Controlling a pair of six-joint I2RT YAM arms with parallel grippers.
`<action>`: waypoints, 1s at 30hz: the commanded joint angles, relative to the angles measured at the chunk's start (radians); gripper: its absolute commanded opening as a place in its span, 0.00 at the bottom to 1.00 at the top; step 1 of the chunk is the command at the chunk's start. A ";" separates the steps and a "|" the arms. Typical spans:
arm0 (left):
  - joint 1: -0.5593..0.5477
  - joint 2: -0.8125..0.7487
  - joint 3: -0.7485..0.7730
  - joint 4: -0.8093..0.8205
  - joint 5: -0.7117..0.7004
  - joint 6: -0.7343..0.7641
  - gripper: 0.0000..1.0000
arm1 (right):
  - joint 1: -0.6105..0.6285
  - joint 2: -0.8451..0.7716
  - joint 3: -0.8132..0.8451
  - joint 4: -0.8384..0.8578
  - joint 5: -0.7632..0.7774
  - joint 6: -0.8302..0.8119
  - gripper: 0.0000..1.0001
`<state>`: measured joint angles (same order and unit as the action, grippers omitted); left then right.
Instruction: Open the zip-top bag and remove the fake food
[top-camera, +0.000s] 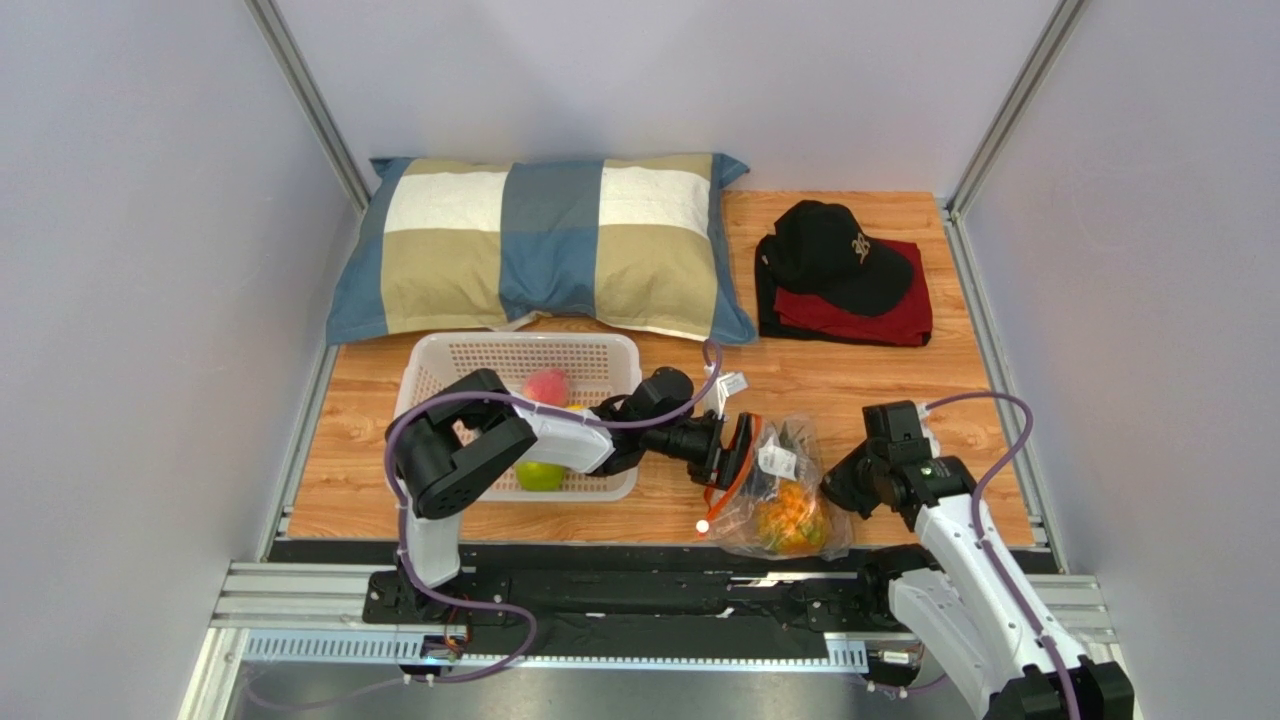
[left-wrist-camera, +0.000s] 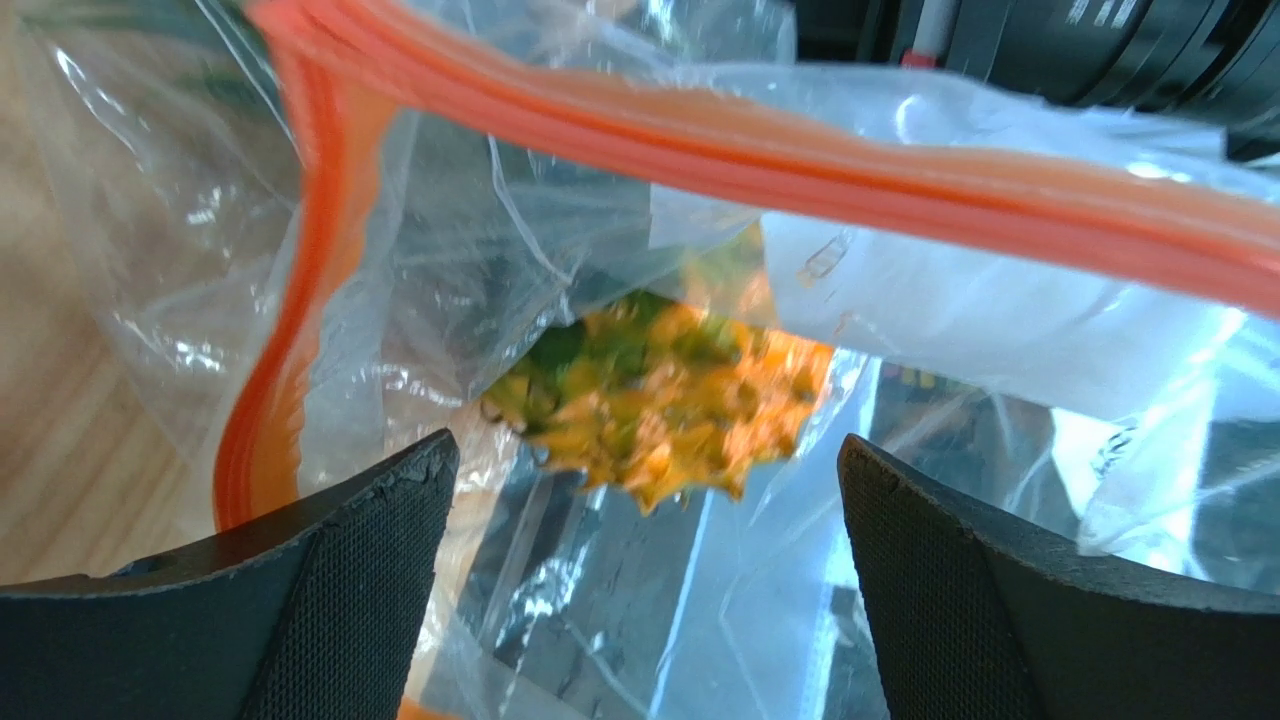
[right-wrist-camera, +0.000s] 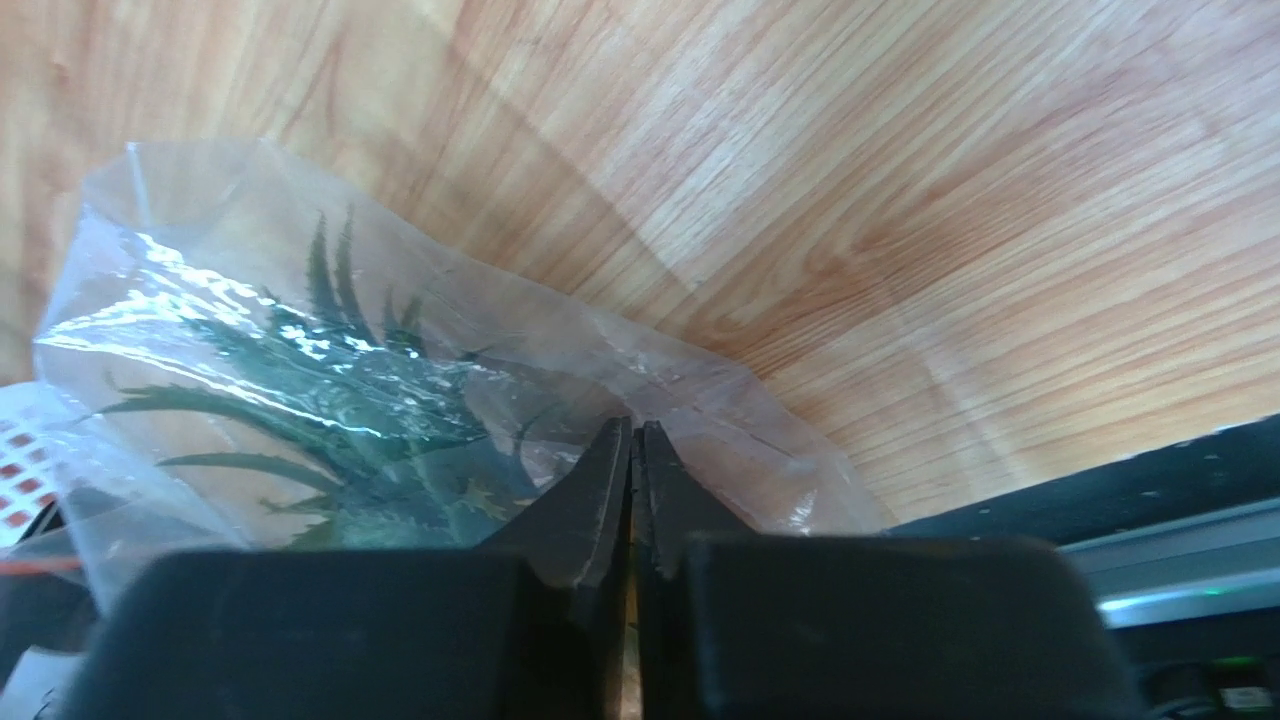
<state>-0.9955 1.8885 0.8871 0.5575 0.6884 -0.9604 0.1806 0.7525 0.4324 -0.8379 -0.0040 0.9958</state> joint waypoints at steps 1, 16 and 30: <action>-0.005 0.024 0.044 0.099 -0.017 -0.058 0.99 | -0.001 -0.045 -0.012 0.048 -0.063 0.083 0.00; 0.072 0.119 0.245 -0.131 -0.072 0.112 0.97 | -0.001 0.125 0.164 0.076 -0.068 -0.161 0.00; 0.166 0.025 0.345 -0.488 -0.138 0.327 0.88 | 0.002 0.242 0.353 -0.062 0.065 -0.315 0.01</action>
<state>-0.8120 2.0315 1.2564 0.1940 0.5621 -0.7506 0.1818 1.0531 0.6945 -0.7650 -0.1352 0.7525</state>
